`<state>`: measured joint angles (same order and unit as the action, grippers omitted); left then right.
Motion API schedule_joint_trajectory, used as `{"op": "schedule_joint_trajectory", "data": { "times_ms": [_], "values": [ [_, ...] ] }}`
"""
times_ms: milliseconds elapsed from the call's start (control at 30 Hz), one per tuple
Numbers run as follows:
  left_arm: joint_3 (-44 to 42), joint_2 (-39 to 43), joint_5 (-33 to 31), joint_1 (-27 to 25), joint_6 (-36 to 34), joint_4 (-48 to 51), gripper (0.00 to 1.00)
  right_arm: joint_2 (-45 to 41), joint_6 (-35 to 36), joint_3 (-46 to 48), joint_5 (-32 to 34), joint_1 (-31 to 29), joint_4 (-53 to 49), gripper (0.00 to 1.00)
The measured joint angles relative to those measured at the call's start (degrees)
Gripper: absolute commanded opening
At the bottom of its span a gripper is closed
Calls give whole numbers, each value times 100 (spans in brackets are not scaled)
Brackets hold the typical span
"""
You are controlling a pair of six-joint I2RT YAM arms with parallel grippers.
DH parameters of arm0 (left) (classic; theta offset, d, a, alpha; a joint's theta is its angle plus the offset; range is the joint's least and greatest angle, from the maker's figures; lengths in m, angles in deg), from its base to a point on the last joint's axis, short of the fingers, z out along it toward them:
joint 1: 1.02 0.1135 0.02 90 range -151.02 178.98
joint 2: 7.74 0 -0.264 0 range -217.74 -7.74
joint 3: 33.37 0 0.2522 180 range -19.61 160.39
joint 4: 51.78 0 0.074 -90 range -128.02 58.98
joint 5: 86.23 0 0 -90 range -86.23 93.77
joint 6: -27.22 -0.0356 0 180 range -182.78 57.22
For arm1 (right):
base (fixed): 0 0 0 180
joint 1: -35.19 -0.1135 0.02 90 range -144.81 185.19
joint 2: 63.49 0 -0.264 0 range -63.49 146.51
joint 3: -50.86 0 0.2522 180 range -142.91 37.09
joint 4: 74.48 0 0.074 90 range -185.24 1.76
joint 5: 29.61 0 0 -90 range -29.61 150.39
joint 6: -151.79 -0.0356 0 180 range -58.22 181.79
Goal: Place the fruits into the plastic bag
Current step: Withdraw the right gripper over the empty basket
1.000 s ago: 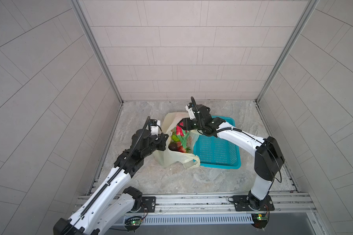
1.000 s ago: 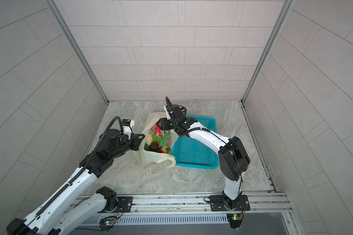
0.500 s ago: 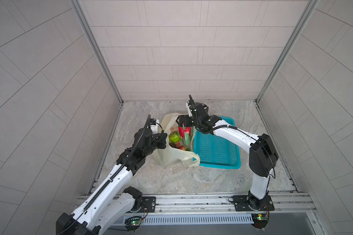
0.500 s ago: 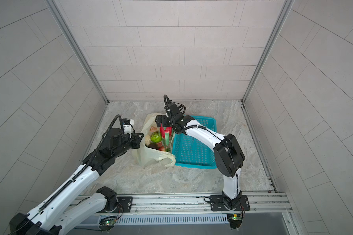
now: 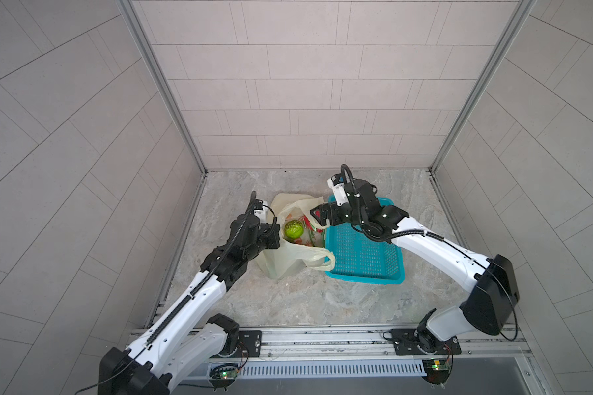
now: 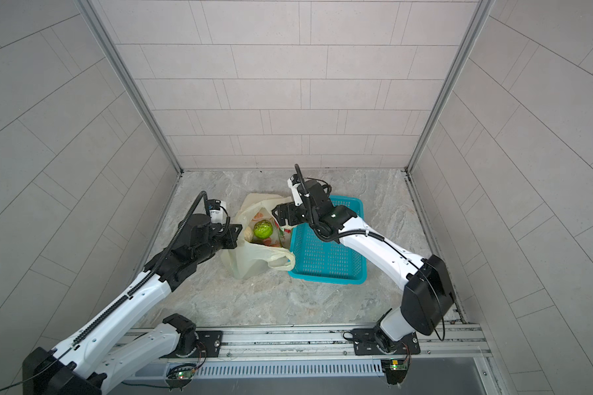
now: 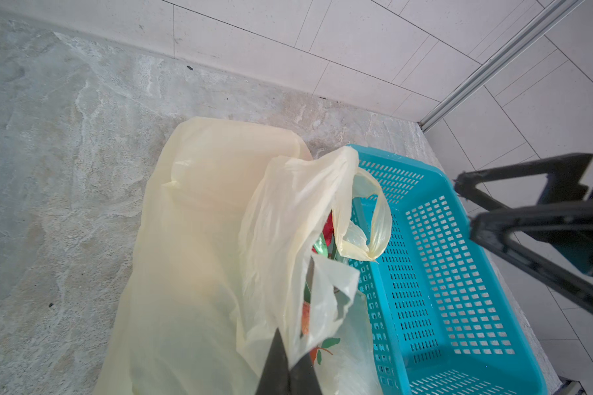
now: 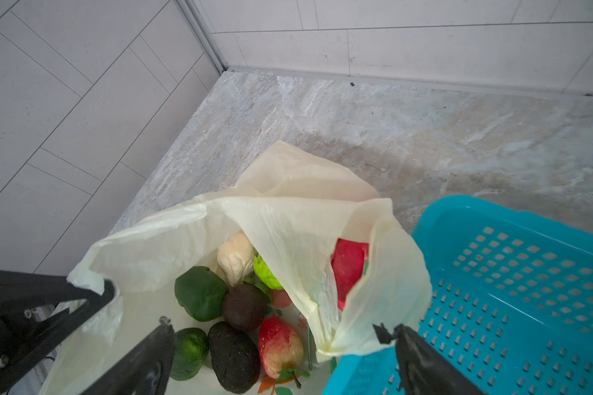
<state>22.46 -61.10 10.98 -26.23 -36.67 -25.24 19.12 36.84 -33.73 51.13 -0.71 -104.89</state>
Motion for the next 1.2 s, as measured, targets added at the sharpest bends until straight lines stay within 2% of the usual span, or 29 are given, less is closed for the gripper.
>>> {"op": "schedule_joint_trajectory", "data": {
  "times_ms": [167, 267, 600, 967, 1100, 1200],
  "values": [
    [0, 11, -31, 0, 0, 11, 0, -911, -264, 997, 529, 452, -96, 96],
    [0, 31, -57, 0, 0, 24, 0, -1161, -525, 1478, 546, 898, -164, 96],
    [0, 46, -85, 0, 2, 83, 0, -485, -1357, 2103, 103, 1770, -452, 95],
    [0, 103, -98, 0, -4, 107, 0, -442, -1425, 2103, 564, 3099, -1196, 94],
    [0, 96, -98, 0, -9, 109, 0, -610, -1176, 1939, 356, 3069, -1252, 93],
    [0, 90, -98, 0, -9, 109, 0, -769, -874, 1598, 293, 2636, -1255, 93]
  ]
}}
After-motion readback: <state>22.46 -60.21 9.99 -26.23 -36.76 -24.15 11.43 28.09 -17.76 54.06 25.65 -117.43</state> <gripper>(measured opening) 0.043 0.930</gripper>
